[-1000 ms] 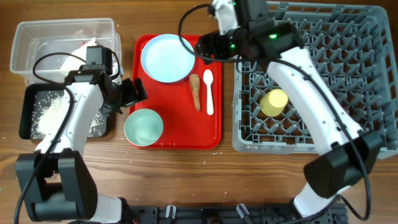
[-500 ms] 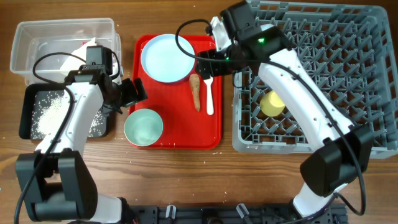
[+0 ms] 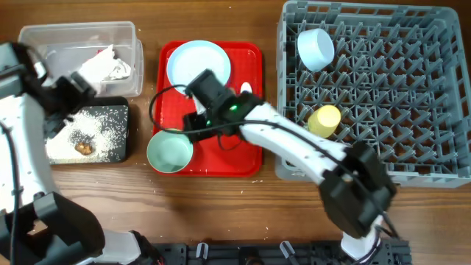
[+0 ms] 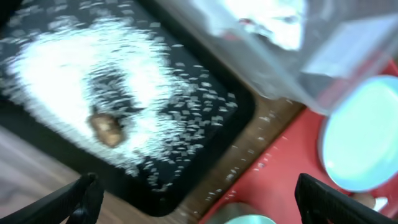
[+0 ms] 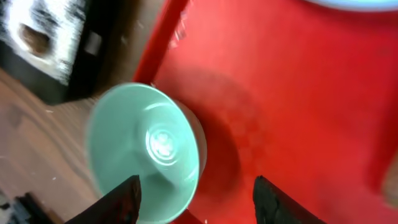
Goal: Sort waste into correct bins and load items into the dishwasher rack
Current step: 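Grasp the green bowl rim with the right gripper and lift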
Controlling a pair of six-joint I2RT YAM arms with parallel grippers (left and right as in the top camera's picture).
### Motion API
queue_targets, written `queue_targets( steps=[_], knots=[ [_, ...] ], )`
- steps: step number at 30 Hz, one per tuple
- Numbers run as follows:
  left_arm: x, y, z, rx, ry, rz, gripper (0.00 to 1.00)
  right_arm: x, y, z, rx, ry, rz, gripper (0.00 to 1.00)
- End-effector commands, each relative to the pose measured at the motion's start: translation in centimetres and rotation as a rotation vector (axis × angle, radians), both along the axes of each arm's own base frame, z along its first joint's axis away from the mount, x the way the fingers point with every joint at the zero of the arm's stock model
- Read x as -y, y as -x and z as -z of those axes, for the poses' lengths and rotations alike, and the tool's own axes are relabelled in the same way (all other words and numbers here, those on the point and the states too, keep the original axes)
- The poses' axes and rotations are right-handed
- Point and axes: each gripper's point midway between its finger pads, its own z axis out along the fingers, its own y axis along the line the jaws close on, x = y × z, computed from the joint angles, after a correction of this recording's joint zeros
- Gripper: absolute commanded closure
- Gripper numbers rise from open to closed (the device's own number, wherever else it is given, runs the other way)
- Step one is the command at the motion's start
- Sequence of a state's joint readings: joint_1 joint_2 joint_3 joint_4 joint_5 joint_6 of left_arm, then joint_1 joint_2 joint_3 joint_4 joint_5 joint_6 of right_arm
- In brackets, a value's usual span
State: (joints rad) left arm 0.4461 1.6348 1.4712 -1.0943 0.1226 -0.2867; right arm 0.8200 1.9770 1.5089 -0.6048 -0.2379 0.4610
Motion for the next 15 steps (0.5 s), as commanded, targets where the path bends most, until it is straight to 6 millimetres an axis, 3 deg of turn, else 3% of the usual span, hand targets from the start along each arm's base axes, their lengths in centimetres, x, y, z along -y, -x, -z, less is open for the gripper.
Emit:
queue_targets(
  steps=[1, 3, 6, 9, 12, 15],
  knots=[
    [-2.4, 1.0, -0.9, 0.018, -0.011, -0.080, 0.00, -0.5, 1.1, 4.4, -0.052, 0.069, 0.012, 0.43],
    [-3.0, 1.3, -0.9, 0.017, -0.011, -0.097, 0.00, -0.8, 1.4, 5.5, -0.066, 0.078, 0.005, 0.44],
    [-3.2, 1.4, -0.9, 0.017, -0.011, -0.103, 0.00, -0.6, 1.4, 6.1, -0.087, 0.087, 0.035, 0.60],
    [-3.2, 1.4, -0.9, 0.017, -0.011, -0.103, 0.00, -0.5, 1.3, 6.9, -0.090, 0.100, 0.045, 0.66],
    [-3.2, 1.4, -0.9, 0.017, -0.011, -0.103, 0.00, -0.3, 1.3, 7.5, -0.110, 0.108, 0.066, 0.84],
    [-3.2, 1.4, -0.9, 0.017, -0.011, -0.103, 0.00, -0.4, 1.3, 7.5, -0.110, 0.108, 0.066, 0.89]
  ],
)
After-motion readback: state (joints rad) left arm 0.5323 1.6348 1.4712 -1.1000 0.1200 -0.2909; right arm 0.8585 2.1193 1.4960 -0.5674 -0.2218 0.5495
